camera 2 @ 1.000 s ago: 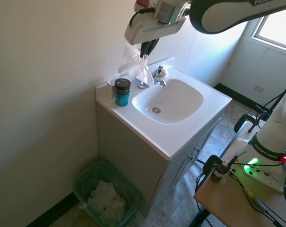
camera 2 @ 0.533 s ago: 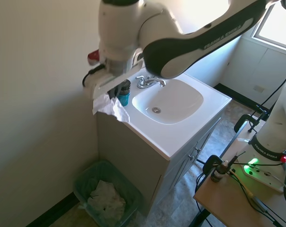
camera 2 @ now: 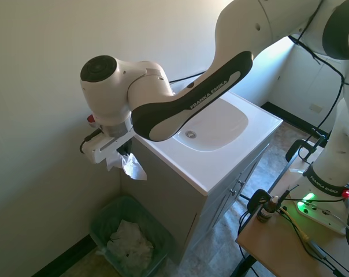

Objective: Throw the tissue in the trash bin

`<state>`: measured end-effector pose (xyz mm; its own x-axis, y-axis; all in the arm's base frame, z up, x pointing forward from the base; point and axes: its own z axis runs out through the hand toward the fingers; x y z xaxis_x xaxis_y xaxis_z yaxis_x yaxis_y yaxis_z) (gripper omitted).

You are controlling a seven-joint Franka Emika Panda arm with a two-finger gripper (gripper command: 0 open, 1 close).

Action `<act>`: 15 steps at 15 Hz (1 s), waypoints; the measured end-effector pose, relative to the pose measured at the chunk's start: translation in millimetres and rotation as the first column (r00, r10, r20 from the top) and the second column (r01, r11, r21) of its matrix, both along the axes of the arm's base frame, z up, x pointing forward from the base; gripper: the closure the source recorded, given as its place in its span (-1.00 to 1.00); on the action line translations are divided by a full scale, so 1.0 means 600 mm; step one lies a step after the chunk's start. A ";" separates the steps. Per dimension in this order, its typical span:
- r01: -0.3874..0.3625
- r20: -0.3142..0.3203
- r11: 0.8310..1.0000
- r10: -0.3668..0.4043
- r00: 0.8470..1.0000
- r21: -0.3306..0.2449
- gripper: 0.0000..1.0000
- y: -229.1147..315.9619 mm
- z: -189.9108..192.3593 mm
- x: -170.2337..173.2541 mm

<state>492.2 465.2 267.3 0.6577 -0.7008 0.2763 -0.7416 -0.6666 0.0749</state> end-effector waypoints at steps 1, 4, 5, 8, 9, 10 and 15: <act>0.001 -0.011 1.000 -0.001 1.000 -0.003 1.00 0.006 -0.011 -0.003; 0.008 -0.036 1.000 -0.009 0.999 -0.025 1.00 0.011 -0.046 -0.010; 0.016 -0.044 0.999 -0.017 0.999 -0.030 -1.00 0.007 -0.055 -0.008; 0.026 -0.062 0.999 -0.028 0.998 -0.032 -1.00 0.001 -0.063 -0.003; 0.026 -0.062 0.999 -0.028 0.998 -0.029 -1.00 0.002 -0.060 -0.001; 0.026 -0.063 0.999 -0.027 0.998 -0.028 -1.00 0.003 -0.058 0.000; 0.016 -0.072 0.999 -0.019 0.997 -0.039 -1.00 -0.001 -0.058 0.002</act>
